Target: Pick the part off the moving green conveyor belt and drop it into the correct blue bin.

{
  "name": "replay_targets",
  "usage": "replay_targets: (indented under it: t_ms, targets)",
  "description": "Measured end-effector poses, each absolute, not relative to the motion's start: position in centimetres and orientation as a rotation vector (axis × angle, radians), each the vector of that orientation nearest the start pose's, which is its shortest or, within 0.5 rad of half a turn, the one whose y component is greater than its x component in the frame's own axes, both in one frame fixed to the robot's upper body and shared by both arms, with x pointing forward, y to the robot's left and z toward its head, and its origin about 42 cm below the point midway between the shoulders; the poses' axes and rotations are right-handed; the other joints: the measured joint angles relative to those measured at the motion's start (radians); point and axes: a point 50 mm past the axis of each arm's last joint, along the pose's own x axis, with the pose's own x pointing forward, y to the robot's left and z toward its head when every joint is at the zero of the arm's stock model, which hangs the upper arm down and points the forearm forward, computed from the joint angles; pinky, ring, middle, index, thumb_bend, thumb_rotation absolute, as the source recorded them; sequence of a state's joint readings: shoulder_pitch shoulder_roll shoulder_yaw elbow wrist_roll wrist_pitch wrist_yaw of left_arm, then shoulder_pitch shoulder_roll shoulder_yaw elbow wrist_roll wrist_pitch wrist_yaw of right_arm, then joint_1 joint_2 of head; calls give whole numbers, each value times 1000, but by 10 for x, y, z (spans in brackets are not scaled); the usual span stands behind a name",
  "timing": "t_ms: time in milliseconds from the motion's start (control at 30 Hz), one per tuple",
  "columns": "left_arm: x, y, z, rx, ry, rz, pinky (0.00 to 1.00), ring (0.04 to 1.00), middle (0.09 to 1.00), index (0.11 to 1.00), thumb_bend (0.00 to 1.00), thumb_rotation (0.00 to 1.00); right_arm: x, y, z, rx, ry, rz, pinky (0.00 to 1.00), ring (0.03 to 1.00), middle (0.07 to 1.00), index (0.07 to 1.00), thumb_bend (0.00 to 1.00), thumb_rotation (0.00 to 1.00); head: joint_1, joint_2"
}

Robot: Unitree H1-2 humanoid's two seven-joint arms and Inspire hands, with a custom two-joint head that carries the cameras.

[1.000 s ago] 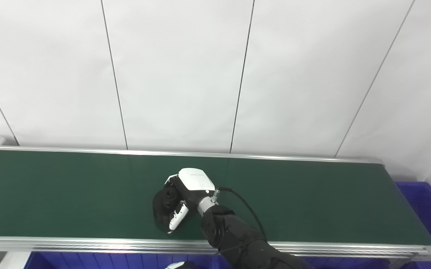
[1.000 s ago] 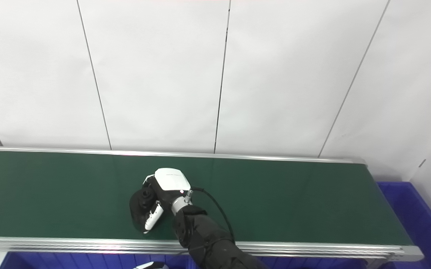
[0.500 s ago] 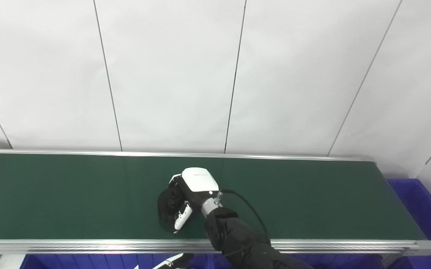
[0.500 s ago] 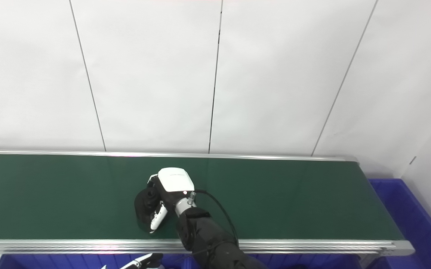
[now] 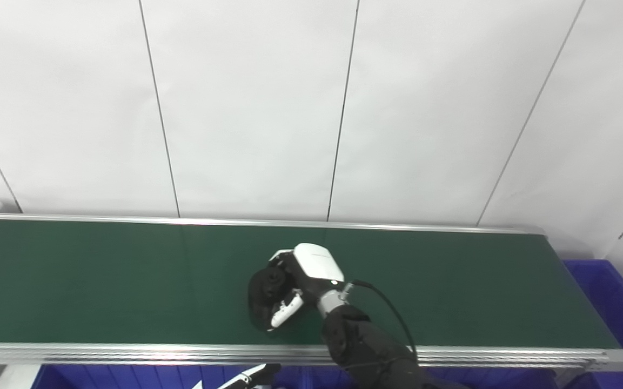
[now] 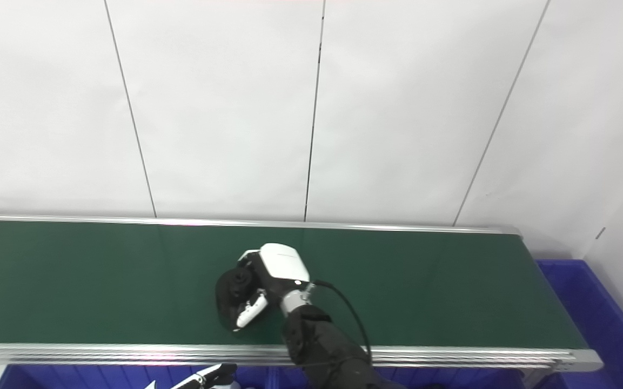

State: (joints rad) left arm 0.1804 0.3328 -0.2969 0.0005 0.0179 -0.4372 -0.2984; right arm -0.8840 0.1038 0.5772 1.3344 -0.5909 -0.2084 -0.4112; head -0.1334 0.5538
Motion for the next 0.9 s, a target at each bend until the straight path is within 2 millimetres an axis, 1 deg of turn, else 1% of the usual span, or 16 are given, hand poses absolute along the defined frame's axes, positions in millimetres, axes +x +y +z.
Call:
replay_targets:
  t_ms: [100,167,233,300,333,433,500,700,800,900]
  targets:
    - [198,231,68,283,-161,-645,838,909,945,916,492,555,467,-57,97,-1044,-165,380,379,418,503,514,516,0,-6,2]
    - [199,230,67,283,-159,-653,843,911,946,917,492,555,467,-66,97,-1034,-178,365,411,433,500,505,518,0,-12,2]
    - [200,230,67,281,-162,-660,845,913,947,917,491,552,466,-78,96,-1020,-185,348,419,440,512,495,517,0,-15,3]
    - [202,229,68,274,-164,-660,845,913,946,917,492,550,463,-88,97,-1003,-196,336,404,435,521,495,517,0,-22,3]
    - [203,229,68,271,-166,-657,844,912,944,915,493,555,459,-93,95,-996,-192,334,381,426,517,502,516,0,-22,3]
    - [205,227,68,266,-167,-662,845,912,942,916,490,557,449,-108,103,-959,-216,307,361,414,511,511,516,0,-31,6]
    - [205,226,66,263,-164,-664,846,913,943,917,488,558,445,-113,110,-941,-233,301,357,414,510,511,516,0,-38,8]
    - [209,227,63,266,-151,-672,858,922,948,922,481,578,428,-135,141,-906,-276,257,339,413,516,507,515,0,-51,9]
    - [209,227,63,266,-150,-684,861,925,952,927,478,579,414,-145,147,-901,-298,247,332,404,503,518,515,0,-61,15]
    - [210,227,63,268,-148,-695,866,930,957,931,470,579,398,-157,147,-898,-285,238,374,424,529,488,515,0,-68,17]
